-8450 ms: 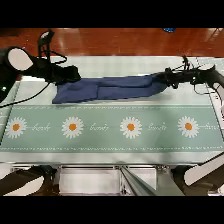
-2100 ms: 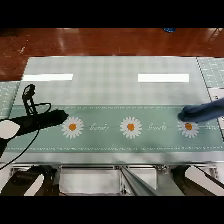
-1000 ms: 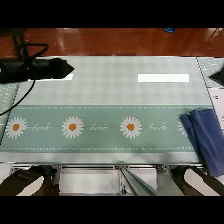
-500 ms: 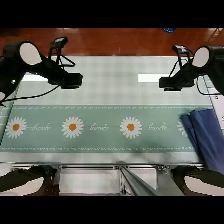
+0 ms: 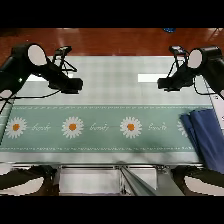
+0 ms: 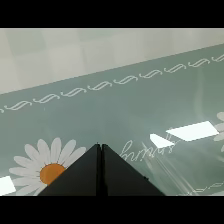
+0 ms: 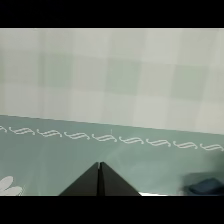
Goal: Fold the shirts.
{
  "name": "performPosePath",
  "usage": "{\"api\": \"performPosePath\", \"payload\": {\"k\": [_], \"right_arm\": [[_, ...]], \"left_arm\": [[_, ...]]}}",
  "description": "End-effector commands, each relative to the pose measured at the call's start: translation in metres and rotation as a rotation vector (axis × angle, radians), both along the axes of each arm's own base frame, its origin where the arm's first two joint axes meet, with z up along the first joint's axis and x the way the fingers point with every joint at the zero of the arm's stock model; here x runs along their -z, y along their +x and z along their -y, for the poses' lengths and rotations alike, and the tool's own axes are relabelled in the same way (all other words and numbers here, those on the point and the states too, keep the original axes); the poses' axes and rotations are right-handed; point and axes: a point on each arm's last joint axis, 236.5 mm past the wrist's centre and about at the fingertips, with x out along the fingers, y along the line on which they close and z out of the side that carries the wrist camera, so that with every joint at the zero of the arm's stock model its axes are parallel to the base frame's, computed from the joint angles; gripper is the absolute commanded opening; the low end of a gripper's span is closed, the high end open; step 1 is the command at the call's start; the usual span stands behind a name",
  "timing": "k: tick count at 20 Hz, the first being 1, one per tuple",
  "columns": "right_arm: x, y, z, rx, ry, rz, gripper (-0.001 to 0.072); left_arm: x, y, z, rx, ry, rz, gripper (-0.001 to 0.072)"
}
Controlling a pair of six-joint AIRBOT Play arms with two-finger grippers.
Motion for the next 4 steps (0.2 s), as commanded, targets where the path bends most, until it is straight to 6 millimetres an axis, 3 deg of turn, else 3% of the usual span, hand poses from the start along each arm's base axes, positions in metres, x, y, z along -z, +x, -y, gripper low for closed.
{"api": "performPosePath", "payload": {"k": [1,4], "right_arm": [[-0.0003,0.0004,0.0004,-0.001,-0.003,0.002,0.0027],[-0.0003,0.0004,0.0004,-0.001,-0.003,0.002,0.0027]], "left_arm": [[0.0016,-0.0011,-0.0004,0.002,0.003,-0.009,0.0015],[0.0016,-0.0011,-0.0005,0.002,0.003,-0.009,0.0015]]}}
